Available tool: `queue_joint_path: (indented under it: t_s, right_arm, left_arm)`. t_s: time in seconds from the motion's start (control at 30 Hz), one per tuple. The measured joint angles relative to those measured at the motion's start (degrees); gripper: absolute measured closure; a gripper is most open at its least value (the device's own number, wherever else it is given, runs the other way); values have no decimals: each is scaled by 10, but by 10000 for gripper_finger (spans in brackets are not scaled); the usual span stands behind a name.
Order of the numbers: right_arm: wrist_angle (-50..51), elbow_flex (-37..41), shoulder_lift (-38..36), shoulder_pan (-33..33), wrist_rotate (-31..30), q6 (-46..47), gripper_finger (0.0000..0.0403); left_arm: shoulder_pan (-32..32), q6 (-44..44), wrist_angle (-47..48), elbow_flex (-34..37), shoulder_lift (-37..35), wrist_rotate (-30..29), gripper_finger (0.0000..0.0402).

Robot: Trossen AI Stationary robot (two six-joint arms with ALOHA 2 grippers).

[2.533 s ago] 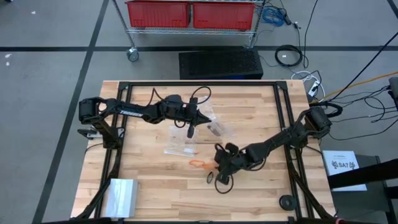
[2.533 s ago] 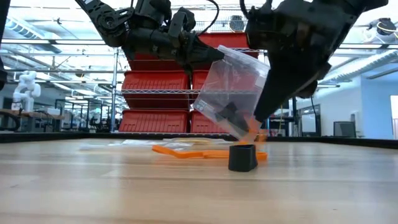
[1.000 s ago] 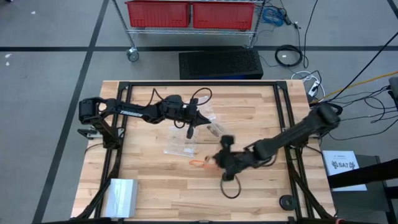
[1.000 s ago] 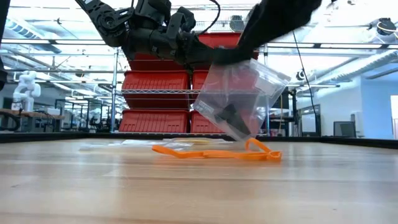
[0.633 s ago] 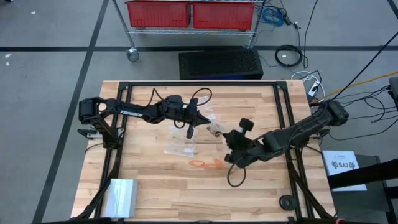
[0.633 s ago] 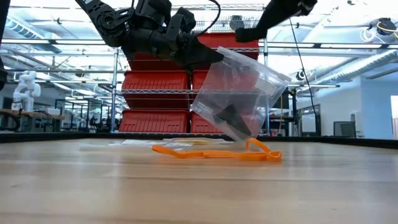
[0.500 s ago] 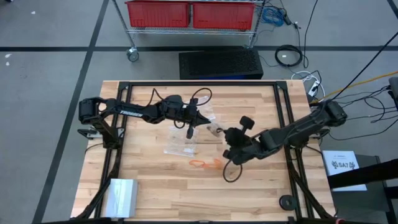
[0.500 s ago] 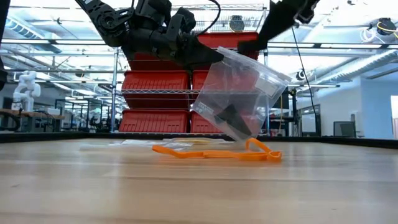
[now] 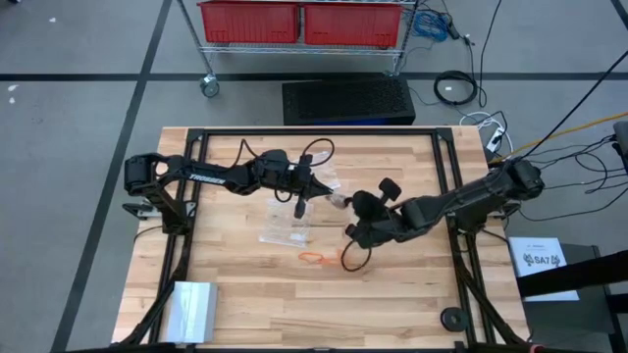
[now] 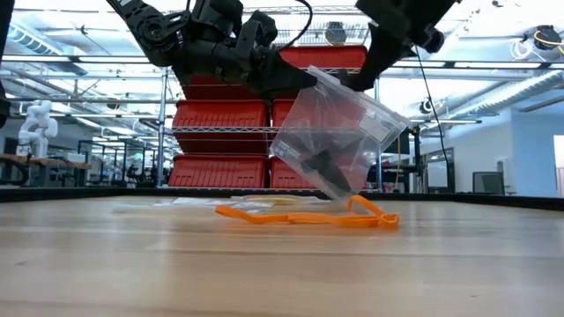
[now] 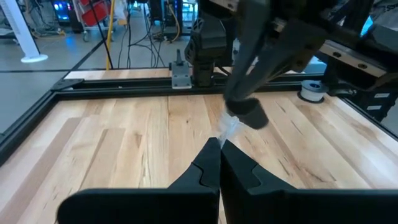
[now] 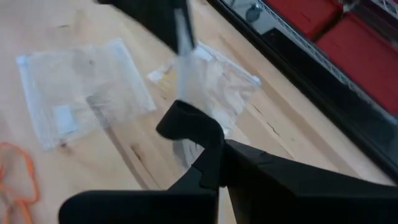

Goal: Sort rubber bands
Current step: Put the black rubber band into the zip bag

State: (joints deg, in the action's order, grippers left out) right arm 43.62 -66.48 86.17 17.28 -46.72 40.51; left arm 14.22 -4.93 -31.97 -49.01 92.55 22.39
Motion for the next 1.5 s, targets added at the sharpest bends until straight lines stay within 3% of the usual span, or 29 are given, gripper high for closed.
queue_joint_path:
  t_s: [0.37, 0.7, 1.07, 1.2, 1.37, 1.5]
  right_arm:
    - [36, 0, 0, -11, -4, 79, 403]
    - [-51, 0, 0, -25, 89, -22, 399]
    - [-70, -3, -8, -57, 111, -68, 281]
    - [-57, -27, -21, -55, 116, -106, 262]
    - [2, -57, -35, -51, 127, -111, 279]
    - [126, -54, -44, -36, 122, -47, 338]
  left_arm:
    - [0, 0, 1, 0, 0, 0, 402]
    - [0, 0, 0, 0, 0, 0, 402]
    - [0, 0, 1, 0, 0, 0, 401]
    - [0, -4, 2, 0, 0, 0, 402]
    - [0, -19, 4, 0, 0, -1, 401]
    - [0, -30, 19, 0, 0, -15, 402]
